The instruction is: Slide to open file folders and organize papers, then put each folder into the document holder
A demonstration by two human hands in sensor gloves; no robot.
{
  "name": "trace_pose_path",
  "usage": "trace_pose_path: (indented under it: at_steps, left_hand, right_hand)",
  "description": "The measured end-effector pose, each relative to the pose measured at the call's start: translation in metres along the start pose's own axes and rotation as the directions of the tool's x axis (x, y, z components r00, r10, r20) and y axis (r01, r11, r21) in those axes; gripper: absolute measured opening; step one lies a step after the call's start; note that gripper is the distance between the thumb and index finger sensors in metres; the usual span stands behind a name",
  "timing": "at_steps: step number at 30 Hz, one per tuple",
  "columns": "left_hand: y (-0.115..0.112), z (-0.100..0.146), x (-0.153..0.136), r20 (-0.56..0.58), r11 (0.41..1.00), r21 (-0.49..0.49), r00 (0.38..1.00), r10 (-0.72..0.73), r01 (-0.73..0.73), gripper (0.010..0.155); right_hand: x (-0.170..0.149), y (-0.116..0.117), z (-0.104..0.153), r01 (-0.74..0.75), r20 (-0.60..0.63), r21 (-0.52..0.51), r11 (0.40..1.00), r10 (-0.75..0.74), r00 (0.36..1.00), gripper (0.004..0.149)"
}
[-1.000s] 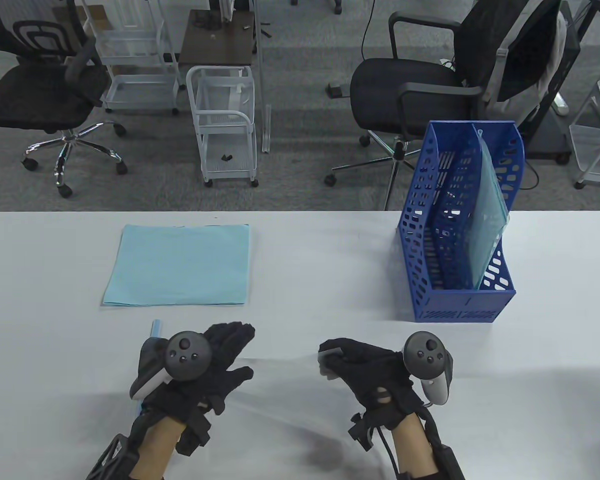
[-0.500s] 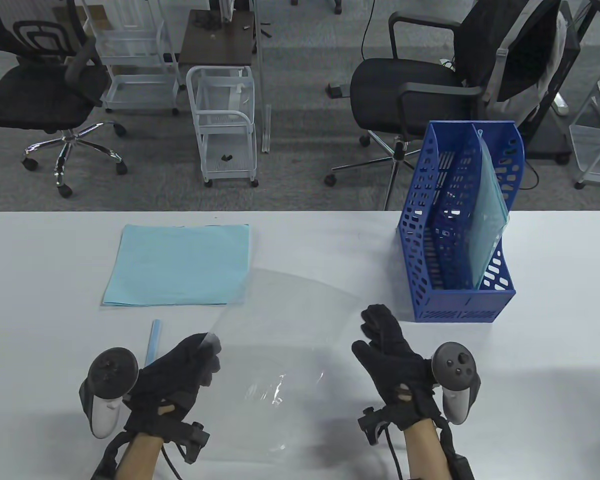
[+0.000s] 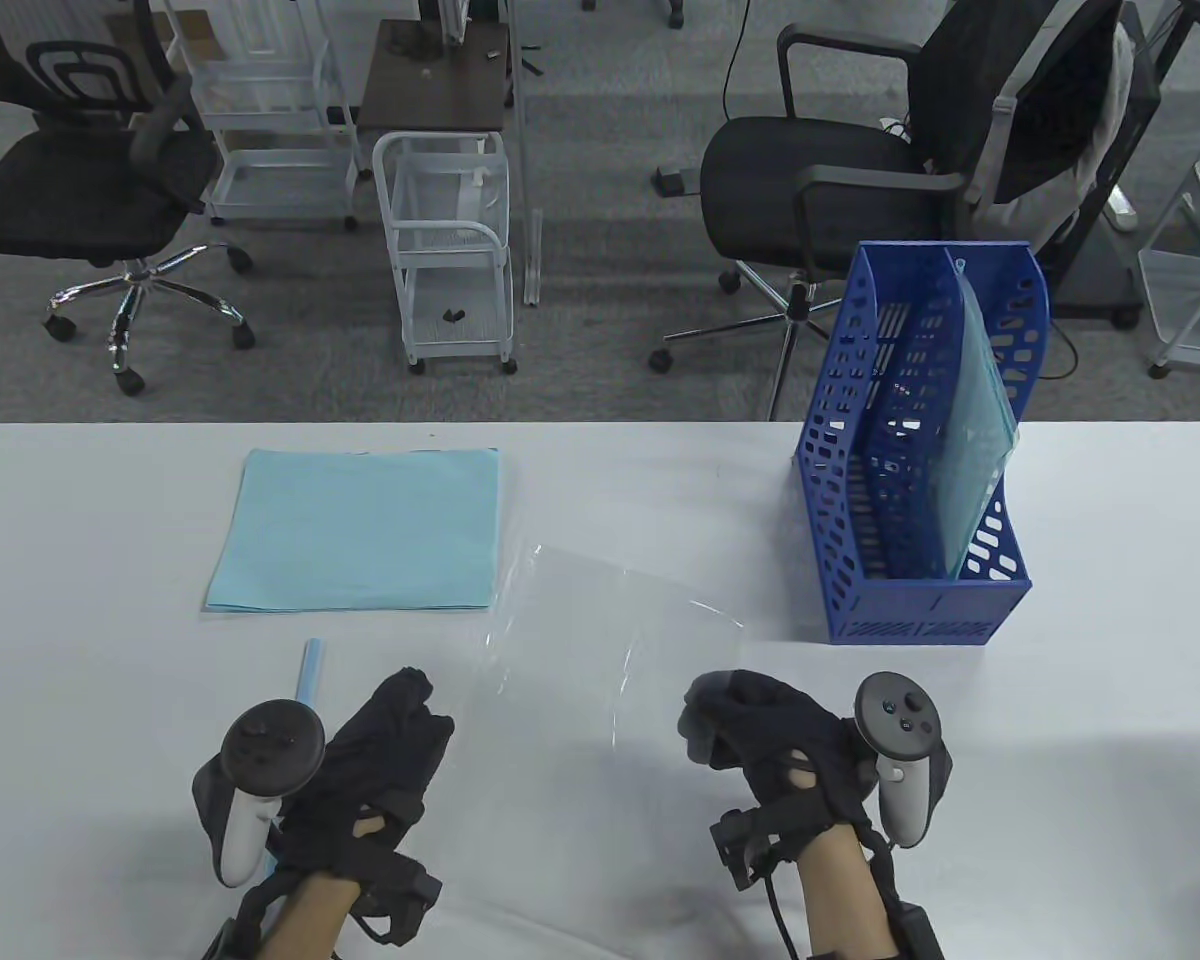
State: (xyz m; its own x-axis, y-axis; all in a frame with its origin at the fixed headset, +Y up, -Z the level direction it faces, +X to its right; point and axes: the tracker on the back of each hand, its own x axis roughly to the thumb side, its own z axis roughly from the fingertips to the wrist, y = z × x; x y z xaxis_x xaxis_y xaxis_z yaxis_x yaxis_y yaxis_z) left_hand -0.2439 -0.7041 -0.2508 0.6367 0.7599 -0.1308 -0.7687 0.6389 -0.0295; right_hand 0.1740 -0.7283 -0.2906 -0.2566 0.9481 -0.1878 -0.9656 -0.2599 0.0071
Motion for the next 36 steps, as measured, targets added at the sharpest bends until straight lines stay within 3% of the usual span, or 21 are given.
trace_pose_path:
  at_steps: [2,3,4,7,9,13,18,21,24,27,30,33,36]
  left_hand:
    - [-0.004,0.005,0.009,0.074,0.999,0.011,0.997,-0.035,0.034,0.068]
    - [-0.010,0.005,0.014,0.121,0.999,-0.020,0.992,-0.024,0.026,0.064]
    - [-0.020,0.003,0.019,0.178,0.993,-0.113,0.984,0.004,0.016,0.059]
    - [-0.055,0.000,0.021,0.153,0.926,-0.373,0.980,0.127,-0.061,0.063]
    - [-0.076,-0.003,0.020,0.162,0.877,-0.462,0.960,0.229,-0.131,0.071]
    - [-0.094,-0.004,0.020,0.140,0.831,-0.544,0.964,0.226,-0.116,0.078]
    - [-0.096,0.000,0.020,0.075,0.821,-0.547,0.967,0.244,-0.165,0.088]
    - [-0.092,0.003,0.018,0.067,0.852,-0.496,0.971,0.229,-0.167,0.090]
    - [-0.088,0.003,0.017,0.053,0.873,-0.445,0.967,0.250,-0.201,0.076]
    - [-0.085,0.001,0.013,0.027,0.875,-0.413,0.958,0.286,-0.250,0.064]
    - [-0.074,-0.001,0.007,-0.031,0.870,-0.363,0.937,0.347,-0.334,0.053]
    - [-0.044,-0.008,-0.002,-0.043,0.880,-0.334,0.938,0.344,-0.338,0.050]
    - [-0.009,-0.013,-0.013,-0.057,0.920,-0.255,0.955,0.292,-0.297,0.048]
  right_hand:
    - [0.001,0.005,0.002,-0.057,-0.013,-0.034,0.998,0.056,0.998,0.043]
    - [0.002,0.012,0.004,-0.082,-0.014,-0.051,0.995,0.081,0.997,0.043]
    - [0.002,0.020,0.005,-0.101,-0.012,-0.055,0.993,0.101,0.995,0.043]
    - [0.002,0.045,0.008,-0.143,-0.005,-0.064,0.988,0.143,0.990,0.044]
    - [0.000,0.060,0.009,-0.152,0.009,-0.062,0.986,0.153,0.988,0.044]
    - [-0.005,0.084,0.012,-0.090,0.011,0.006,0.996,0.090,0.996,0.046]
    - [-0.002,0.111,0.018,-0.044,0.015,0.129,0.991,0.043,0.999,0.048]
    - [-0.003,0.119,0.017,-0.010,0.011,0.161,0.987,0.008,1.000,0.047]
    - [-0.005,0.119,0.012,0.054,0.007,0.248,0.967,-0.057,0.998,0.047]
    - [-0.003,0.114,0.011,0.037,0.023,0.229,0.973,-0.043,0.999,0.047]
    - [0.004,0.098,0.007,-0.029,0.058,0.153,0.988,0.020,0.998,0.044]
    - [0.011,0.061,0.001,-0.156,0.052,0.011,0.988,0.155,0.986,0.043]
    - [0.008,0.020,-0.005,-0.427,-0.055,-0.014,0.904,0.426,0.903,0.044]
